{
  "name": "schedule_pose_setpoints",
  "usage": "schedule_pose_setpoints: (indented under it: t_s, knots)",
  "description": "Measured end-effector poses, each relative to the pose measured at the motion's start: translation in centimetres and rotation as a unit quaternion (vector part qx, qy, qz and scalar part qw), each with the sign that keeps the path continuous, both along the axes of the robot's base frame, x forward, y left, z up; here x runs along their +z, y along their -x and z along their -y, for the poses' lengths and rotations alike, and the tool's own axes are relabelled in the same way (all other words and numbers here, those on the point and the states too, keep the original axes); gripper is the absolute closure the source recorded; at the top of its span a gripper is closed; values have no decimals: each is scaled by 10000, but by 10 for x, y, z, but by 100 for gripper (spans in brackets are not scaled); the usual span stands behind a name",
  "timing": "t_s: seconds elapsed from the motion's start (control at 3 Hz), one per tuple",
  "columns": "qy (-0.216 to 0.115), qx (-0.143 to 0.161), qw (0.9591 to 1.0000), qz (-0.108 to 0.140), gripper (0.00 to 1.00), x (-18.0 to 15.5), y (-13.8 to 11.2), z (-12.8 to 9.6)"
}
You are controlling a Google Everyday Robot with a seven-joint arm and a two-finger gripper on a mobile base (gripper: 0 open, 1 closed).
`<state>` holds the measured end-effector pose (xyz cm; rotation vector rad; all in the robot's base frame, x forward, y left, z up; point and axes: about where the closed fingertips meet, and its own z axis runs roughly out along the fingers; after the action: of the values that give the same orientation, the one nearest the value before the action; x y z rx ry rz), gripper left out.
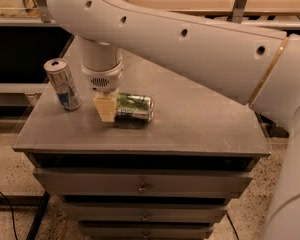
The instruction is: Place green can upright
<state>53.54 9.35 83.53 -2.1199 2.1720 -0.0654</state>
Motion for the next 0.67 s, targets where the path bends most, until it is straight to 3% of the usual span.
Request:
schedule_pose_setpoints:
  t_s: [0.33,0.67]
  knots:
    - [95,91,9999,81,87,7,-8,7]
    - [-67,143,9995,282,100,35,-24,13]
